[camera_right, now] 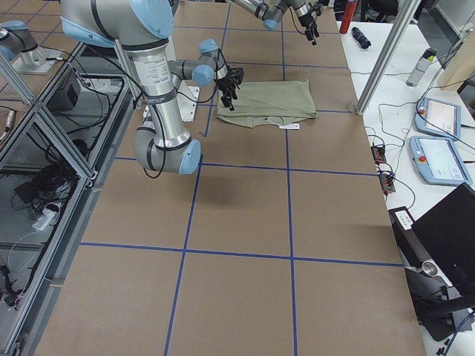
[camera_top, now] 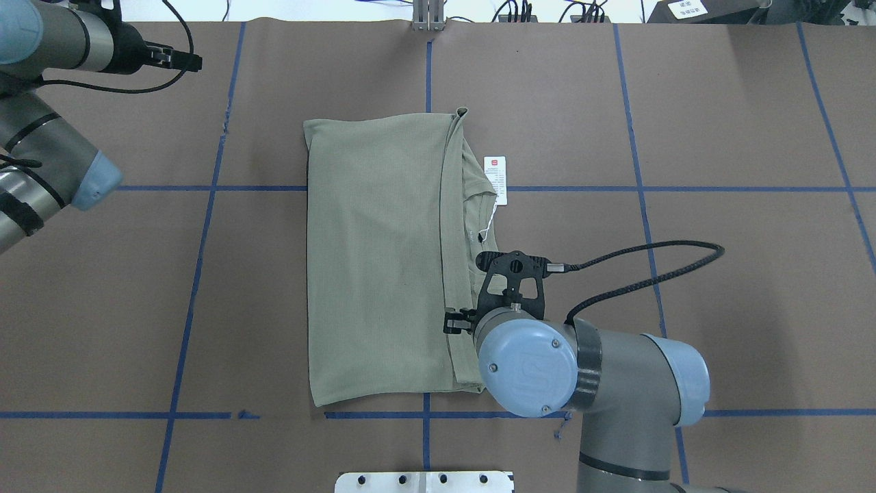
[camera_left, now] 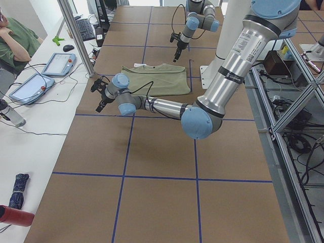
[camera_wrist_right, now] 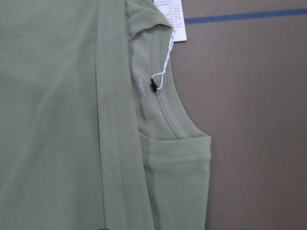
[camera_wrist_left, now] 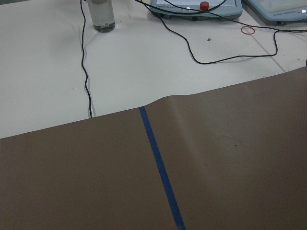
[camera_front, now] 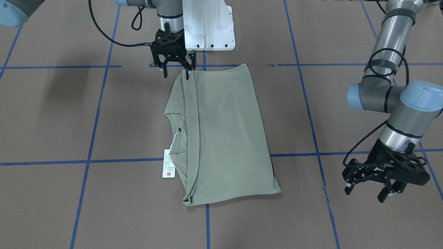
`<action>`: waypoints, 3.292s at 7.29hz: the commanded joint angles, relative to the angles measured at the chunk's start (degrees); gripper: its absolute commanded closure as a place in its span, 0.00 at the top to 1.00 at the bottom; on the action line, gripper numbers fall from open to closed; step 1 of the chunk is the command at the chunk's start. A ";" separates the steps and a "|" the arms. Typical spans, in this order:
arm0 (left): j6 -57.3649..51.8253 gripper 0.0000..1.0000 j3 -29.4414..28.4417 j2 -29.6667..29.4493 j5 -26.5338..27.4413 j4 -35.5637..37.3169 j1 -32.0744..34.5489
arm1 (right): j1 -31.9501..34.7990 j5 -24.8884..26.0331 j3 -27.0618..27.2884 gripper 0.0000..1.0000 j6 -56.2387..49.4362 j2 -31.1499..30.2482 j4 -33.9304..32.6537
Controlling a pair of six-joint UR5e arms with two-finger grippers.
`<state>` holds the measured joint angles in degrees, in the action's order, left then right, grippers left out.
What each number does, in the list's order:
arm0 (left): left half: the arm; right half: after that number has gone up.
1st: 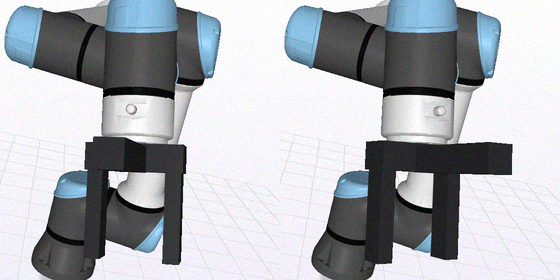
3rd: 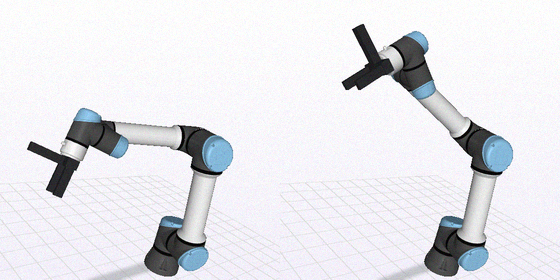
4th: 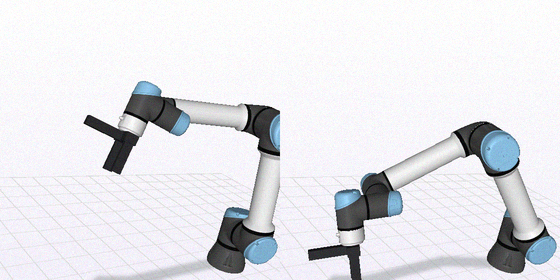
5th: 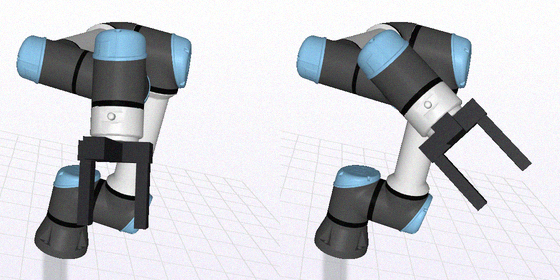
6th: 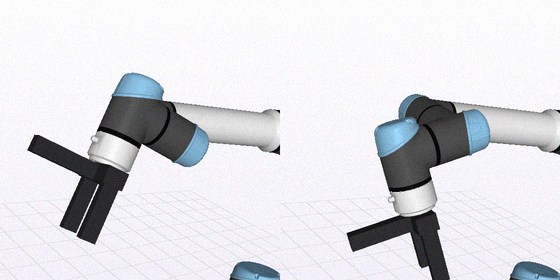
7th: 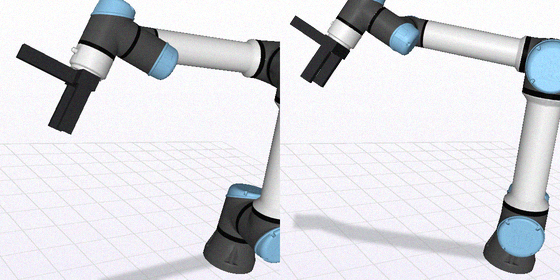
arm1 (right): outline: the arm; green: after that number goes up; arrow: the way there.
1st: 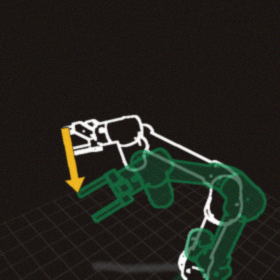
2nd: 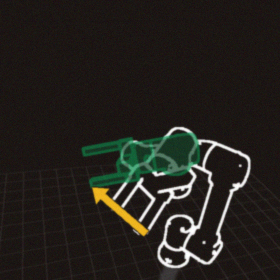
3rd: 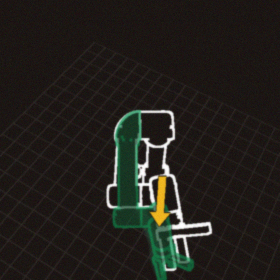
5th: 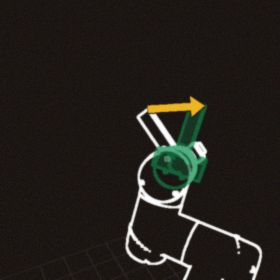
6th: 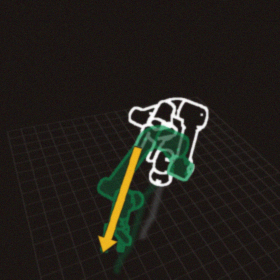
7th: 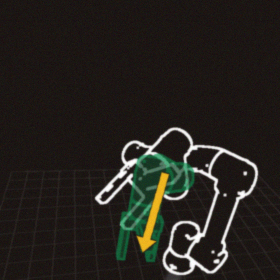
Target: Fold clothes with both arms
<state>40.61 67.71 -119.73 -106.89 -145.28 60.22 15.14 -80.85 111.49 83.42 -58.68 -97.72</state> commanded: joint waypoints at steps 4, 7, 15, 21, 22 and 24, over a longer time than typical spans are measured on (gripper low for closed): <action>0.43 1.00 0.05 -0.07 -0.07 0.00 -0.37 | 7.44 -5.90 -29.18 0.99 -14.59 18.49 -0.28; 0.87 1.00 -0.21 0.02 0.02 -0.70 -1.33 | 7.36 -5.81 -33.44 0.72 -21.16 21.50 -3.17; 2.28 1.00 -0.21 0.02 0.02 -0.79 -2.13 | 7.19 -5.37 -33.53 0.41 -22.86 21.24 -3.53; 2.37 1.00 -0.03 0.02 0.02 -0.79 -2.13 | 7.36 -5.20 -31.17 0.00 -22.78 20.63 -7.03; 2.37 1.00 -0.03 0.02 0.02 -0.79 -2.13 | 7.88 -5.20 -27.67 0.00 -22.78 17.92 -8.27; 2.37 1.00 -0.03 0.02 0.02 -0.79 -2.13 | 7.98 -3.62 -21.15 0.00 -23.99 10.89 -8.28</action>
<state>42.98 67.67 -119.71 -106.88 -146.07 58.10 23.01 -85.31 86.74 60.32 -43.85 -105.75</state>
